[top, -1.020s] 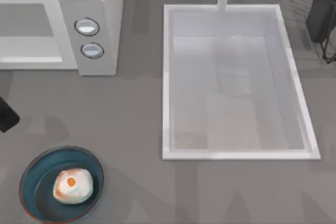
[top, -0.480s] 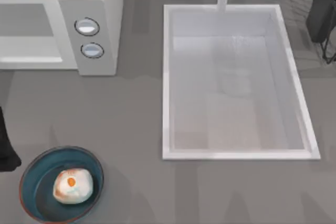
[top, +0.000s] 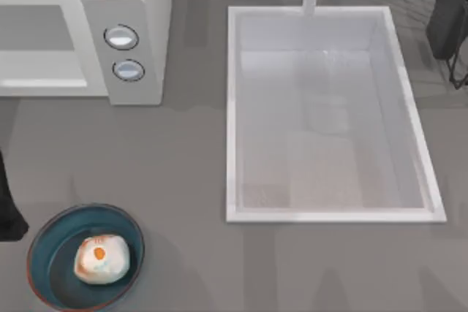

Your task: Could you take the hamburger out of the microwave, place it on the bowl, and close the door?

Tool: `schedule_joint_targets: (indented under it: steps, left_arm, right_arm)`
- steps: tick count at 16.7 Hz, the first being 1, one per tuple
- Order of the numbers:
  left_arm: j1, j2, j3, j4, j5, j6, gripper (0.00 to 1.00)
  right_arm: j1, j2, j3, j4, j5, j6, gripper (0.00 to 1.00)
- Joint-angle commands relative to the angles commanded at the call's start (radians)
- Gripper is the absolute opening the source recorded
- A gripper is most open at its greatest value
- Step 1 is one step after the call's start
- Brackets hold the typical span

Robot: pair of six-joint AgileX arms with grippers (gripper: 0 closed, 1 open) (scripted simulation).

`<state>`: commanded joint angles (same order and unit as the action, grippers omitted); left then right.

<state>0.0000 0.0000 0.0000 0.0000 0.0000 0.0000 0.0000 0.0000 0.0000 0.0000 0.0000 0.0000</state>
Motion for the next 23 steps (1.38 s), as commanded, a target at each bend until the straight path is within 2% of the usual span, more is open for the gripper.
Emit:
schedule_joint_targets:
  steps: [11,21,23]
  left_arm:
    - [0.0,0.0,0.0,0.0,0.0,0.0,0.02]
    - [0.0,0.001,0.001,0.0,0.0,0.0,0.0]
    - [0.031,0.032,0.033,-0.016,0.027,0.03,0.0]
  right_arm:
    - [0.0,0.0,0.0,0.0,0.0,0.0,1.0]
    - [0.0,0.0,0.0,0.0,0.0,0.0,1.0]
    - [0.0,0.0,0.0,0.0,0.0,0.0,1.0]
